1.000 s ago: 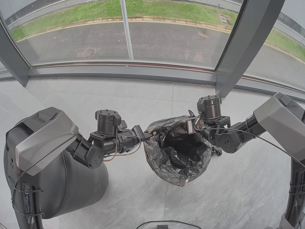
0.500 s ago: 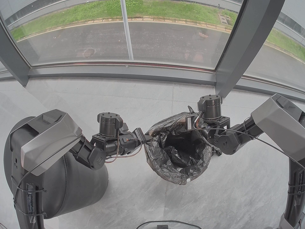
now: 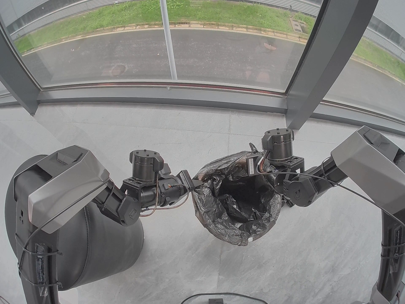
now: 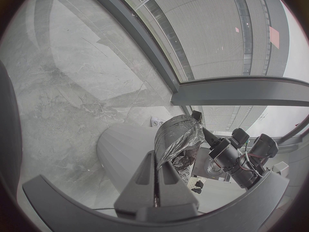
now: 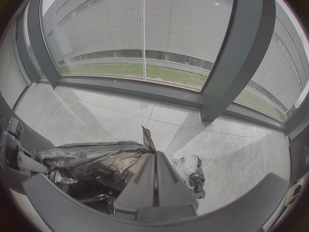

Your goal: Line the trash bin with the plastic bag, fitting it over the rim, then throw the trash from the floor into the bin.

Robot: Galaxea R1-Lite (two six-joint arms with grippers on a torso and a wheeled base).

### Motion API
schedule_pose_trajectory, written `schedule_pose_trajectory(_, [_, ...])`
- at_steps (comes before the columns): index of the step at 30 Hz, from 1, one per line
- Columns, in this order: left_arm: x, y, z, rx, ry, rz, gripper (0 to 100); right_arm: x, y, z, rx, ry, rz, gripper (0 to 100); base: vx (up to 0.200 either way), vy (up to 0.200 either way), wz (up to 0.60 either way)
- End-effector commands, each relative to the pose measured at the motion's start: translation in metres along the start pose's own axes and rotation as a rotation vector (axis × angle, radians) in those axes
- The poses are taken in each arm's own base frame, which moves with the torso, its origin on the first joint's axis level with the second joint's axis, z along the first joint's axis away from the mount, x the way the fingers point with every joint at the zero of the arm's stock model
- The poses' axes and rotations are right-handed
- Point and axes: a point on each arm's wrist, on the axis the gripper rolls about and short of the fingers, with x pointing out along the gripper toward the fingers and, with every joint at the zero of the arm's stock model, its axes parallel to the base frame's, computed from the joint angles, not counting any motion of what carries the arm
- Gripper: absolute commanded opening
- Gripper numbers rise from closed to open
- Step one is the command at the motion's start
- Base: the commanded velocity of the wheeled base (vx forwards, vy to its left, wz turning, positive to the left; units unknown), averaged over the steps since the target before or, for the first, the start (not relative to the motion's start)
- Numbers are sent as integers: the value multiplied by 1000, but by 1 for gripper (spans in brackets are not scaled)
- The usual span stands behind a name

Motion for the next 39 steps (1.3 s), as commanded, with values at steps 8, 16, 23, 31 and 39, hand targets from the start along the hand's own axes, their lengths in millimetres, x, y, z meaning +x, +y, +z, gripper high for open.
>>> schedule_pose_trajectory(8, [0, 1, -1, -2, 2, 3, 0, 7, -3, -9, -6, 21, -13, 0, 0, 0, 0])
schedule_pose_trajectory(16, [0, 0, -1, 2, 2, 1, 0, 9, -4, -6, 7, 10, -22, 100, 0, 0, 0])
schedule_pose_trajectory(23, [-1, -2, -1, 3, 3, -1, 0, 7, -3, 7, 46, -67, -34, 100, 0, 0, 0])
schedule_pose_trajectory(31, [-2, -2, -2, 1, 7, 2, 0, -3, 18, 10, 35, -82, 14, 100, 0, 0, 0])
schedule_pose_trajectory(39, [-9, -8, 1, -1, -2, 1, 0, -5, 33, 8, 28, -86, 45, 100, 0, 0, 0])
